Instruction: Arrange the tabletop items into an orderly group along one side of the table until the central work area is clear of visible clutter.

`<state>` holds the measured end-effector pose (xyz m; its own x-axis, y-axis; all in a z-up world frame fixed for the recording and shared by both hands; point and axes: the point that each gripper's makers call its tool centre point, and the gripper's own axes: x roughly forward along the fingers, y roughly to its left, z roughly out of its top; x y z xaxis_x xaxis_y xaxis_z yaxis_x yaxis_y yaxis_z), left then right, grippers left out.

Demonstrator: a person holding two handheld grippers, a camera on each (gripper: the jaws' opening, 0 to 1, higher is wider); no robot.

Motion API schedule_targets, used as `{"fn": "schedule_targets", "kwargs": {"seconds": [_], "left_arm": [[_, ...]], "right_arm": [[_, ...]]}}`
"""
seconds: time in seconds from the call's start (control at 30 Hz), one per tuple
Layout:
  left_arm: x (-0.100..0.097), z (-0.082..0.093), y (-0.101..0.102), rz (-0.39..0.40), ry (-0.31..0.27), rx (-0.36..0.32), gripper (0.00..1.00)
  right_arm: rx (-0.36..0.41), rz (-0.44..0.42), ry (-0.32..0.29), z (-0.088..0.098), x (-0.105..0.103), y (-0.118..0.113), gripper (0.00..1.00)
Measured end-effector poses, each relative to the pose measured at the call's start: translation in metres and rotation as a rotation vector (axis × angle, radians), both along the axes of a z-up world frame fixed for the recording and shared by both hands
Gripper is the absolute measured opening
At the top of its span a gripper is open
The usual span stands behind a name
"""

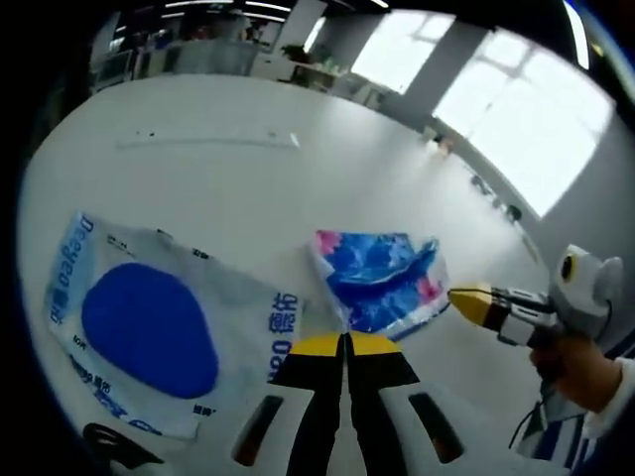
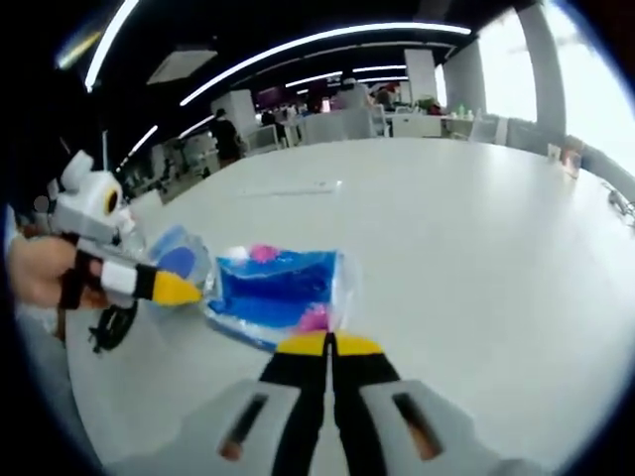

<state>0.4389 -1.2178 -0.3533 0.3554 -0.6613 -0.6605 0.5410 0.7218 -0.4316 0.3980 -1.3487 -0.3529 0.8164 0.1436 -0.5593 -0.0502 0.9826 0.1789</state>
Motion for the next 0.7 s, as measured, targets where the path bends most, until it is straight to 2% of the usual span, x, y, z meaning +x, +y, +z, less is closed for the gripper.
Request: {"fn": "schedule_targets", "kwargs": {"seconds": [0.5,0.7], "left_arm": [[0.0004,0.0005,0.0000,0.014,0.002,0.000,0.00],[-0.0007,0.0061,0.0011,0.003,-0.026,-0.001,0.00]], "right_arm": [[0.027,-0.025,0.002,-0.0049,-0.0001,0.0010,0.00],[0.012,-0.025,-0.024,0.0027,-0.0017,0.0005,0.00]]}}
